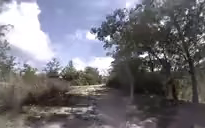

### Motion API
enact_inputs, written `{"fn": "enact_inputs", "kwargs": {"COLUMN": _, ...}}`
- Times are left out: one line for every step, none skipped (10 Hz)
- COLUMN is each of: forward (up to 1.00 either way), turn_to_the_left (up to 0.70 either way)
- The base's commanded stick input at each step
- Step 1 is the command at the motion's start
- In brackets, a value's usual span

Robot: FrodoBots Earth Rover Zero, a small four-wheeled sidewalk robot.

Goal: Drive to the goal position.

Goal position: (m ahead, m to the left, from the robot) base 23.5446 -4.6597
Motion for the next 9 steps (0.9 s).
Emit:
{"fn": "enact_inputs", "kwargs": {"forward": 0.7, "turn_to_the_left": 0.0}}
{"fn": "enact_inputs", "kwargs": {"forward": 0.7, "turn_to_the_left": 0.0}}
{"fn": "enact_inputs", "kwargs": {"forward": 0.7, "turn_to_the_left": 0.0}}
{"fn": "enact_inputs", "kwargs": {"forward": 0.7, "turn_to_the_left": 0.0}}
{"fn": "enact_inputs", "kwargs": {"forward": 0.7, "turn_to_the_left": 0.0}}
{"fn": "enact_inputs", "kwargs": {"forward": 0.7, "turn_to_the_left": 0.0}}
{"fn": "enact_inputs", "kwargs": {"forward": 0.7, "turn_to_the_left": 0.0}}
{"fn": "enact_inputs", "kwargs": {"forward": 0.7, "turn_to_the_left": 0.0}}
{"fn": "enact_inputs", "kwargs": {"forward": 0.7, "turn_to_the_left": 0.0}}
